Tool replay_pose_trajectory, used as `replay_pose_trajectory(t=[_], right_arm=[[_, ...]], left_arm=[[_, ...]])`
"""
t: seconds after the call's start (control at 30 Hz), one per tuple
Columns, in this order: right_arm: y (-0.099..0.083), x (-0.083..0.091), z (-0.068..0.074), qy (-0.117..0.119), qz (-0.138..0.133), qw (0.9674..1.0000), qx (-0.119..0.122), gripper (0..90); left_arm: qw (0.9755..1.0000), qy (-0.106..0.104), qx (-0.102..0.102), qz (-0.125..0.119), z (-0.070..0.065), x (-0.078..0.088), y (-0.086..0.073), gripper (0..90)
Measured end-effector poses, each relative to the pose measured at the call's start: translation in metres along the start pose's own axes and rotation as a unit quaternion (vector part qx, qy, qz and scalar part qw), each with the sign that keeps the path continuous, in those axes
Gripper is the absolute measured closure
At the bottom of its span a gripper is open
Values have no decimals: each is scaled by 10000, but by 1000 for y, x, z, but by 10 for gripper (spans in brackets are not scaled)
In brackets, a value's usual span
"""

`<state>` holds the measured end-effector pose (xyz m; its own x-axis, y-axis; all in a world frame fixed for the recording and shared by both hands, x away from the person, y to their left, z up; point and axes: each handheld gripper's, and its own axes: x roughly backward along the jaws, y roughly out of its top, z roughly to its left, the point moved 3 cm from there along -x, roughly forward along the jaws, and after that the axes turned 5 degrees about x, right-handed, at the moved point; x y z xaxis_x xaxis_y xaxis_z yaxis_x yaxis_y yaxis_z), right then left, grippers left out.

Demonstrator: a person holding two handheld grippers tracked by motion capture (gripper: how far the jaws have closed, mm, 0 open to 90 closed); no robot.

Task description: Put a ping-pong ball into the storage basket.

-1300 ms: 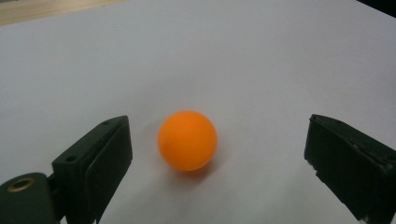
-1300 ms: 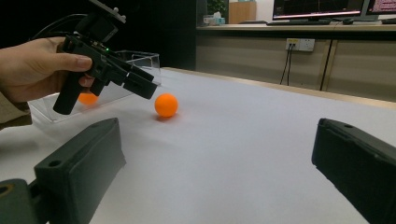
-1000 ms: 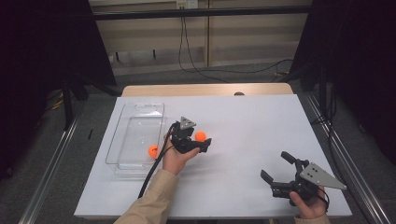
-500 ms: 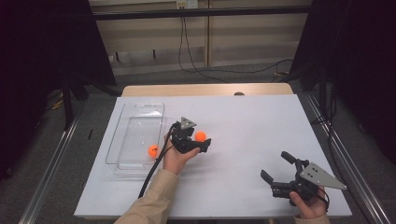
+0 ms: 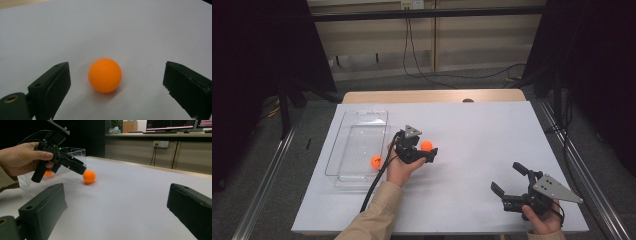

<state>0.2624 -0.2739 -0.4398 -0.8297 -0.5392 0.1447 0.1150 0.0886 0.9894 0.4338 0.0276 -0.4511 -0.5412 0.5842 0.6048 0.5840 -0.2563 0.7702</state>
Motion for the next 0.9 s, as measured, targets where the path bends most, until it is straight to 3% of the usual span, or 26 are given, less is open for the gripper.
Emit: replay_pose_trajectory(t=[0.9], right_arm=[[-1, 0, -1, -1, 7, 10000, 0, 15]], left_arm=[[10000, 7, 57, -18, 1, -7, 1, 78]])
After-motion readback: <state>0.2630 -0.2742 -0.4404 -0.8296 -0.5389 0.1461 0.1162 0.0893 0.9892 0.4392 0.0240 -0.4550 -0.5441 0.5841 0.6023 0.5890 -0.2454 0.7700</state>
